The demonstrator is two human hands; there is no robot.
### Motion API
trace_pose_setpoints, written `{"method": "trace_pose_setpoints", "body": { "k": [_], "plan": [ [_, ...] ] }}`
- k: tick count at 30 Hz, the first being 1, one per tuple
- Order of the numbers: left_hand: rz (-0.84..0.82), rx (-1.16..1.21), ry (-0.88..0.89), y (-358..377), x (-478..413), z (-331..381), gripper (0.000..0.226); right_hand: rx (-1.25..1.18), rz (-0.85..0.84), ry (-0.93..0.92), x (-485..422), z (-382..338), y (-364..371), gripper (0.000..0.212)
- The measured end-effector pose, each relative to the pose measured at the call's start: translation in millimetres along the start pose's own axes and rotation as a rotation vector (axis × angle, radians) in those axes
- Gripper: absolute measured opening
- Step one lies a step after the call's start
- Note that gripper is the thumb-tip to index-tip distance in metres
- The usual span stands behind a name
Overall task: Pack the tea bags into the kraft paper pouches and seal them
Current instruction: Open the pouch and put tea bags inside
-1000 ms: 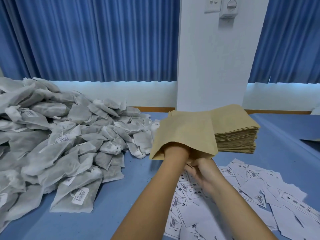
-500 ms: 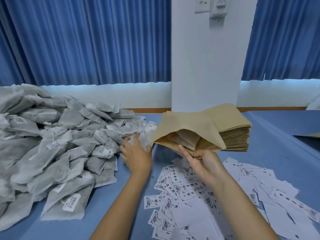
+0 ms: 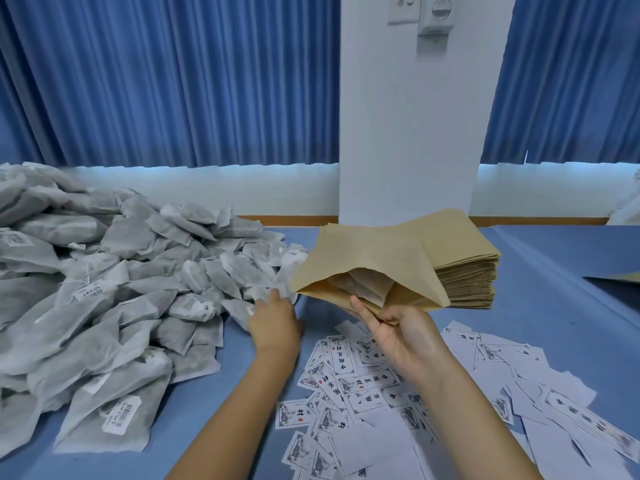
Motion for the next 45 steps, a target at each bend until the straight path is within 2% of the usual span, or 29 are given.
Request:
{"method": "trace_pose_setpoints", "body": {
  "k": [3, 6, 9, 10, 13, 15, 23, 25, 27, 28, 31, 33, 37, 40, 41, 43, 44, 45],
  "plan": [
    [0.010, -0.019, -0.010, -15.1, 10.9, 9.0, 0.029, 0.000, 0.012, -0.009, -0.8, 0.3, -0.2, 0.039],
    [0.033, -0.074, -0.040, -22.7, 19.2, 1.4, 0.043, 0.002, 0.019, -0.005, 0.0, 0.4, -1.0, 0.038],
    [-0.261, -0.079, -0.078, 16.2, 38.1, -12.1, 0.059, -0.008, 0.028, -0.007, -0.3, -0.5, -2.9, 0.036],
    [-0.305, -0.096, -0.086, 24.5, 42.3, -14.1, 0.057, -0.010, 0.034, -0.012, -0.3, -1.4, -3.6, 0.036],
    [-0.279, -0.266, -0.073, 19.4, 39.9, -12.0, 0.044, 0.009, 0.043, -0.022, 0.1, -3.0, -4.3, 0.039],
    [-0.267, -0.300, -0.051, 14.1, 38.8, -8.3, 0.040, 0.029, 0.047, -0.025, 1.1, -2.7, -4.6, 0.041],
    [-0.037, -0.211, 0.054, -14.1, 27.4, -12.5, 0.065, 0.035, 0.066, -0.011, 0.1, 2.1, -7.1, 0.038],
    [0.125, -0.258, 0.088, -36.5, 10.3, -16.4, 0.054, 0.027, 0.065, -0.009, -0.1, 1.9, -5.8, 0.038],
    [0.245, -0.345, 0.198, -50.7, -12.6, -19.3, 0.034, 0.038, 0.063, -0.006, 0.7, 1.8, -3.8, 0.037],
    [0.230, -0.369, 0.228, -49.9, -23.6, -24.4, 0.031, 0.048, 0.063, -0.004, 1.2, 2.1, -3.0, 0.036],
    [0.030, -0.293, 0.140, -30.8, -51.5, -52.8, 0.059, 0.048, 0.057, -0.001, 1.4, 2.4, -2.7, 0.037],
    [-0.036, -0.275, 0.112, -20.3, -56.3, -61.7, 0.067, 0.037, 0.059, 0.003, 0.6, 2.8, -4.1, 0.040],
    [0.100, -0.342, 0.166, -28.0, -41.1, -52.7, 0.030, 0.033, 0.054, 0.012, 1.5, 3.9, -3.1, 0.037],
    [0.237, -0.209, 0.136, -52.4, -21.3, -39.2, 0.016, 0.027, 0.050, 0.019, 3.2, 3.9, -1.5, 0.036],
    [0.329, -0.155, 0.198, -63.8, -13.5, -29.1, 0.013, 0.020, 0.051, 0.019, 3.0, 3.4, -1.8, 0.037],
    [0.549, -0.037, 0.449, -88.6, 13.1, -3.0, 0.013, 0.001, 0.056, 0.020, 1.3, 2.7, -3.5, 0.038],
    [0.600, 0.001, 0.554, -94.4, 28.9, 6.3, 0.020, -0.005, 0.059, 0.022, 0.5, 3.0, -4.2, 0.038],
    [0.576, 0.022, 0.594, -93.1, 39.6, 10.7, 0.026, -0.005, 0.061, 0.024, -0.1, 3.5, -4.7, 0.037]
  ]
}}
Point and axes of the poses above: each hand's wrist, its own x-axis away from the middle knuckle, its own y-axis out of the palm, z = x × y, the point moved 9 cm from there along -x, towards the middle knuckle, and after that the axes turned 8 degrees about z, right-handed, at the moved point
